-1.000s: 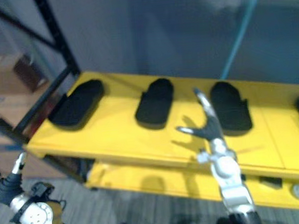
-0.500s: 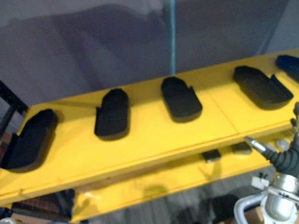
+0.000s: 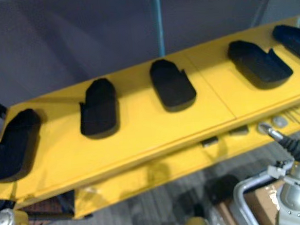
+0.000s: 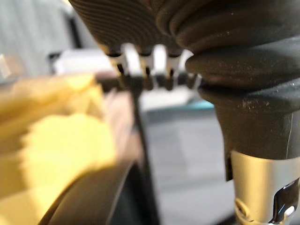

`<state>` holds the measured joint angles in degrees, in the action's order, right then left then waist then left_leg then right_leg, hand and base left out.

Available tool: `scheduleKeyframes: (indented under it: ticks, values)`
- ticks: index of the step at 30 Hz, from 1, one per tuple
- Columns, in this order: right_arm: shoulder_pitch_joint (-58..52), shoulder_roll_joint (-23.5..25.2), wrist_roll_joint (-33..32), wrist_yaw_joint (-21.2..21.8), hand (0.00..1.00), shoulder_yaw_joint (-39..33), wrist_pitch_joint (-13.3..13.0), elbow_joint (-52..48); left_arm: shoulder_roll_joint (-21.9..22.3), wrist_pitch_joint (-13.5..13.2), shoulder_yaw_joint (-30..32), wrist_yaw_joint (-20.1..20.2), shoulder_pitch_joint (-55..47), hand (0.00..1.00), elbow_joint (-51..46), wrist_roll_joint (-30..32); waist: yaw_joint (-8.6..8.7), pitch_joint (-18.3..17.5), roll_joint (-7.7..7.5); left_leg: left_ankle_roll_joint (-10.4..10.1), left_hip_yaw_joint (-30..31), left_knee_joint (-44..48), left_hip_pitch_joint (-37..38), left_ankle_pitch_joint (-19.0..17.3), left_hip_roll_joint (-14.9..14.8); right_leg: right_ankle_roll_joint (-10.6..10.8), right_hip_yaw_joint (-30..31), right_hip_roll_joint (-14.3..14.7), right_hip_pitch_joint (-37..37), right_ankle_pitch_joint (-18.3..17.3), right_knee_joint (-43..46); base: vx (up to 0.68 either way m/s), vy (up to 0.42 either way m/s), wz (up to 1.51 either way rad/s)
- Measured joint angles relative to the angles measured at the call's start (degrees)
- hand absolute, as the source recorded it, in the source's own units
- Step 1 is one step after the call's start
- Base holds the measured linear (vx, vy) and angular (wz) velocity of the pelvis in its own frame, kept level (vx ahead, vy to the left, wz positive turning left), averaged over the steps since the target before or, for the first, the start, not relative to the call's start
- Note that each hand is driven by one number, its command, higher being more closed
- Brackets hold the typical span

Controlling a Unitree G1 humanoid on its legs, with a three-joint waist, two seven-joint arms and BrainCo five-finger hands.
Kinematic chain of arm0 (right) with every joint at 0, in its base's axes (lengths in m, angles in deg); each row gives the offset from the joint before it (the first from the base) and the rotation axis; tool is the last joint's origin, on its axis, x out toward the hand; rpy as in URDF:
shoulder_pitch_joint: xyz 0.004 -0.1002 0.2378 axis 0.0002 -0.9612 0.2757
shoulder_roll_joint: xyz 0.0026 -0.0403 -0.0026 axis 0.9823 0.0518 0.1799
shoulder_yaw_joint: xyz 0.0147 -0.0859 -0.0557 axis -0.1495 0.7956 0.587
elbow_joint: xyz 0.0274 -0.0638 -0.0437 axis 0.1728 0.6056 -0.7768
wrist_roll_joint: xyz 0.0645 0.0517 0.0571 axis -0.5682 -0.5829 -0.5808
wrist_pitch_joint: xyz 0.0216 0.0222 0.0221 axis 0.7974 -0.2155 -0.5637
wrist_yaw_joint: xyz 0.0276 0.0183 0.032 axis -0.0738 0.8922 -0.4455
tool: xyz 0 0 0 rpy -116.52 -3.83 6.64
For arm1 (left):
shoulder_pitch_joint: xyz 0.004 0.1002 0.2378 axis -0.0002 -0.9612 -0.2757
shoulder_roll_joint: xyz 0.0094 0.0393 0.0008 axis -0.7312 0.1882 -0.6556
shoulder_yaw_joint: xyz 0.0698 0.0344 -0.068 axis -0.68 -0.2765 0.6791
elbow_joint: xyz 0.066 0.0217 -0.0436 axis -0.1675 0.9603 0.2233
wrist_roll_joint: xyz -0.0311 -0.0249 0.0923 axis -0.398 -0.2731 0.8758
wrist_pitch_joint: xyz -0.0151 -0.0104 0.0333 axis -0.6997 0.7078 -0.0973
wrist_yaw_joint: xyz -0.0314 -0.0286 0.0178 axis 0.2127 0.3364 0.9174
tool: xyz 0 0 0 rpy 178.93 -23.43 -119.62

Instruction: Walk over and take plastic housings, then place them on the shelf

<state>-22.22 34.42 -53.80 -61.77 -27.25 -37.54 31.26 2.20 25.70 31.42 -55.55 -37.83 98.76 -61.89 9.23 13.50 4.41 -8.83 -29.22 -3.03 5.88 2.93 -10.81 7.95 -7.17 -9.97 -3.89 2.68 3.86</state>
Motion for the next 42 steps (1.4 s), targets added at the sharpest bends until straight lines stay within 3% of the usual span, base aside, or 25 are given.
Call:
scheduleKeyframes:
  ticks: [7,14,20,26,30,32,35,38,40,42]
  values:
    - [0.7,-1.9,0.0,0.0,0.0,0.6,0.0,-0.1,-4.1,1.1,-1.8,4.2,5.0,0.0,3.9,-8.2,1.56,3.2,0.14,0.5,-1.4,1.7,-0.9,-1.0,0.0,0.1,1.9,-0.1,-1.8,0.1,0.8,0.0,0.002,-0.12]
    - [0.5,-2.1,0.0,0.0,0.0,0.6,0.4,-0.9,-5.7,1.8,-3.2,4.4,8.2,0.0,5.8,-10.8,2.36,5.5,-0.2,0.6,-1.8,2.4,-1.0,-1.5,0.0,0.2,2.6,0.0,-2.3,0.1,1.1,0.01,-0.002,-0.05]
    - [0.3,-2.2,-0.1,0.0,0.0,0.6,0.4,-2.5,-7.9,2.3,-3.3,3.0,9.2,0.0,7.7,-11.2,2.8,7.0,-0.32,0.5,-2.9,3.8,-1.4,-2.7,-0.2,0.2,4.0,0.0,-3.1,0.2,1.5,0.0,0.001,-0.09]
    - [0.1,-1.6,-2.4,-0.1,0.0,0.6,0.4,-2.8,-7.9,-1.1,-5.0,-1.7,10.4,0.0,7.4,-12.8,2.8,7.1,-0.51,0.5,-2.7,4.4,-1.9,-3.0,-0.3,0.2,4.0,0.0,-3.3,0.2,1.6,0.0,0.0,0.0]
    - [-1.9,1.3,-2.3,-0.1,0.0,0.7,0.4,-3.4,-2.9,-2.5,-5.1,-10.0,5.9,0.0,-5.0,-5.4,2.44,7.2,-0.62,0.5,-2.5,4.5,-1.5,-3.1,-0.4,0.2,3.6,0.0,-2.2,0.1,1.3,0.0,0.0,0.03]
    - [-4.6,4.0,-2.3,-0.2,0.0,0.7,0.5,-4.9,2.1,-2.8,-5.1,-13.6,0.4,0.0,-18.4,0.7,2.18,7.1,-0.59,0.5,-1.4,4.3,-0.5,-3.2,-0.6,0.3,2.3,-0.1,0.1,0.0,0.5,0.02,-0.008,0.19]
    - [-7.1,6.7,-2.3,-0.6,0.0,0.9,0.6,-8.0,7.9,-2.3,-5.2,-14.4,-6.4,0.0,-34.0,3.7,0.83,6.9,-0.45,0.5,-0.9,4.0,0.3,-3.2,-0.5,0.6,1.2,-0.2,1.5,-0.3,0.2,0.0,0.0,0.19]
    - [-9.2,11.0,-2.2,-2.0,0.0,2.8,1.6,-11.5,16.1,0.0,-7.4,-12.6,-17.0,0.0,-52.3,5.5,-0.27,5.6,-0.24,0.5,1.9,3.7,0.2,-3.2,-0.3,1.0,-1.3,-0.7,3.7,-0.6,-0.8,0.01,-0.003,0.43]
    - [-10.2,13.8,-2.2,-3.4,0.0,4.6,2.3,-12.7,21.6,0.9,-12.1,-7.0,-24.9,0.0,-62.3,6.2,-1.98,3.0,-0.08,0.4,3.6,3.4,0.4,-3.1,-0.1,1.1,-3.5,-1.0,5.6,-0.7,-1.7,0.05,0.003,0.4]
    - [-9.3,14.9,-2.1,-4.4,0.0,5.9,2.6,-13.0,22.6,1.1,-13.6,-2.3,-27.4,0.0,-64.2,9.2,-3.21,2.3,-0.06,0.3,5.0,3.3,1.2,-3.0,0.0,1.1,-4.9,-1.0,7.6,-0.8,-2.3,0.03,-0.004,0.37]
